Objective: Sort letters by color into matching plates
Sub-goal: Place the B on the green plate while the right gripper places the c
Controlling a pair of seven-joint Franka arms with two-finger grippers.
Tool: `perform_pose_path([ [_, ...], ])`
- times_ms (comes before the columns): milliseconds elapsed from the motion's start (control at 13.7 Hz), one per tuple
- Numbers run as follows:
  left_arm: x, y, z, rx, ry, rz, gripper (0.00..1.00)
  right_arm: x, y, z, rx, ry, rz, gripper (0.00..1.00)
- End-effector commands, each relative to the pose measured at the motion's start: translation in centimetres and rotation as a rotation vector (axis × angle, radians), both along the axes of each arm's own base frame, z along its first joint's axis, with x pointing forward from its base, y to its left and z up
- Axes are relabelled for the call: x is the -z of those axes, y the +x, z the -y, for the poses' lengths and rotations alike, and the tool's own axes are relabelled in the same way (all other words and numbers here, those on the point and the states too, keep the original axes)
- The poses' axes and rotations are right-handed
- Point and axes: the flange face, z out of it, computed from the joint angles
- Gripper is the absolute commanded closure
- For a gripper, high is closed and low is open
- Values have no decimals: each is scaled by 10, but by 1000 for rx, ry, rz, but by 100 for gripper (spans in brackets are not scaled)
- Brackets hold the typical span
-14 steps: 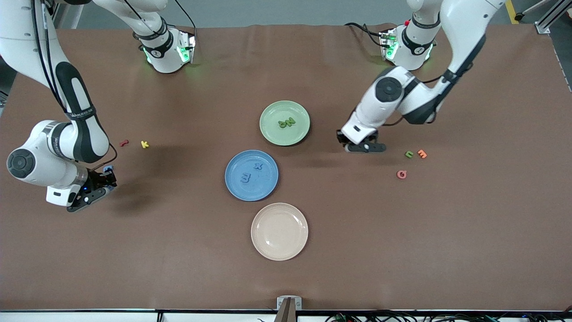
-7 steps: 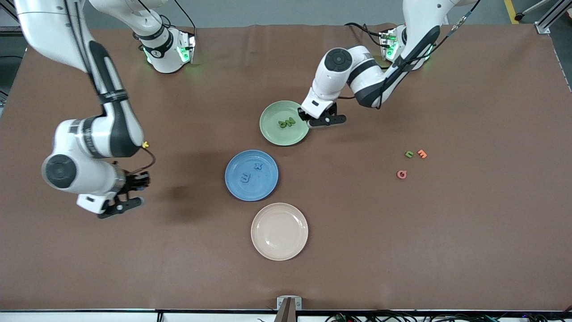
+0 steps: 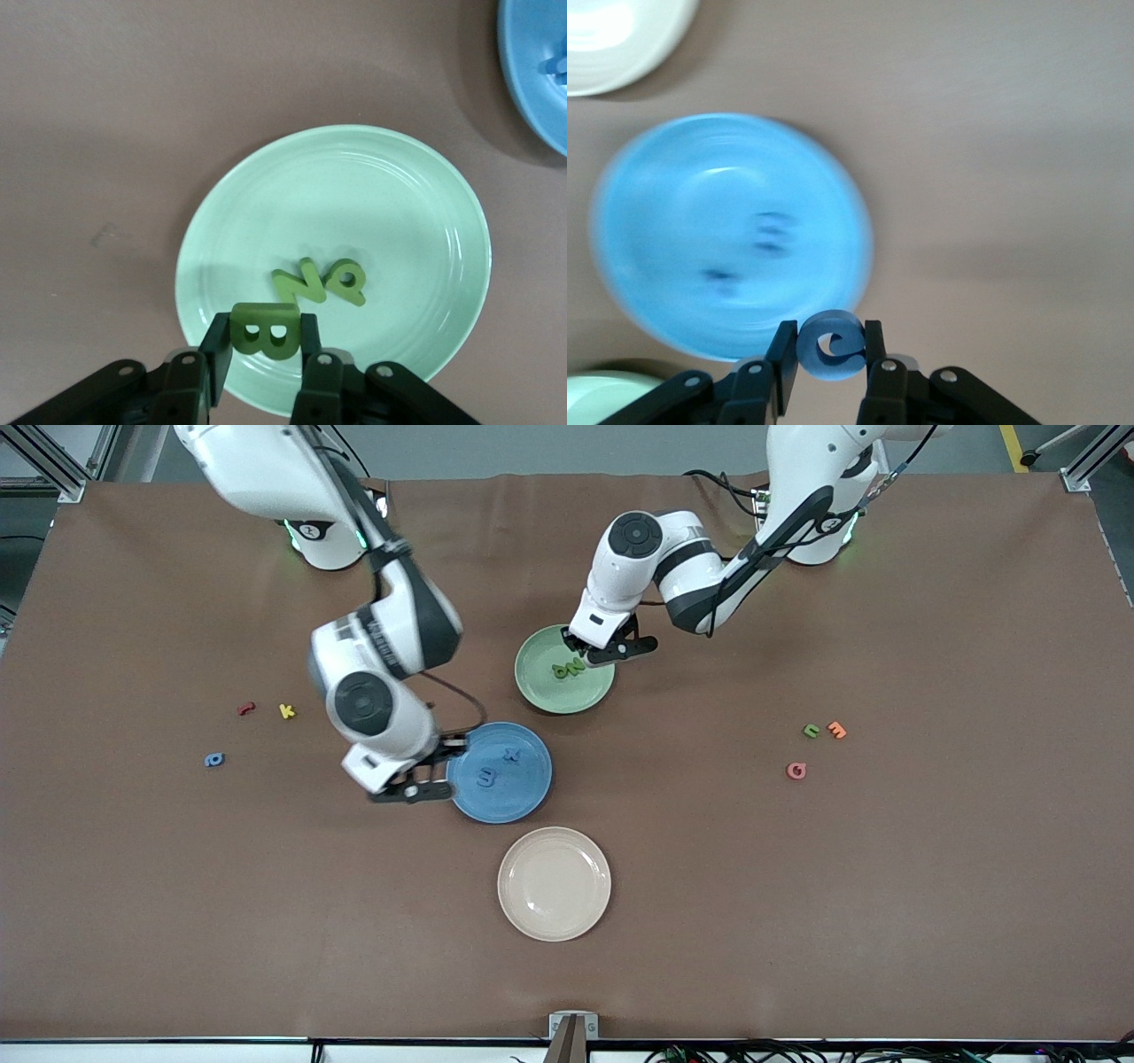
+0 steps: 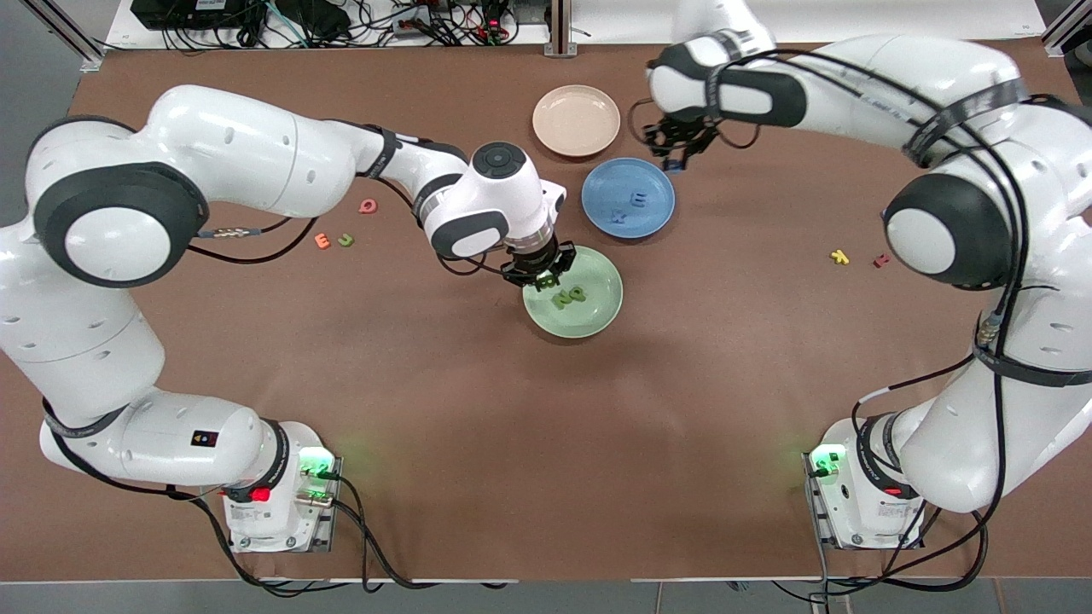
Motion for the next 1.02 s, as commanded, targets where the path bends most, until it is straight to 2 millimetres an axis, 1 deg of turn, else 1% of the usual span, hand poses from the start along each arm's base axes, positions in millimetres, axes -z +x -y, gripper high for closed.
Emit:
perform_pose_path([
  [0,17,2,23,-42,22,-9,99,26,4,-50,100,-2,32,87],
  [146,27,-1,27,-56,49,4,96,37,11,-54,115,30,78,87],
  [219,30,0,29,-59,48,1,95,45,15,-52,123,35,86,87],
  [292,32,2,31,-65,46,-6,91,56,17,-51,128,34,85,87],
  [366,37,1,32,-74,48,-18,87,57,21,-56,129,49,101,87],
  [585,39,3,33,-80,46,-20,72,64,31,-58,135,53,111,87],
  [658,37,5,34,-80,43,-17,72,67,32,-60,134,54,112,87],
  [731,39,5,33,-82,44,-22,69,71,32,-60,134,54,116,87],
  [804,40,5,34,-81,43,-23,61,74,33,-61,134,57,123,87],
  [877,40,6,34,-83,42,-24,50,78,33,-60,134,54,122,87],
  [951,39,7,35,-84,40,-21,19,79,33,-60,134,54,122,85],
])
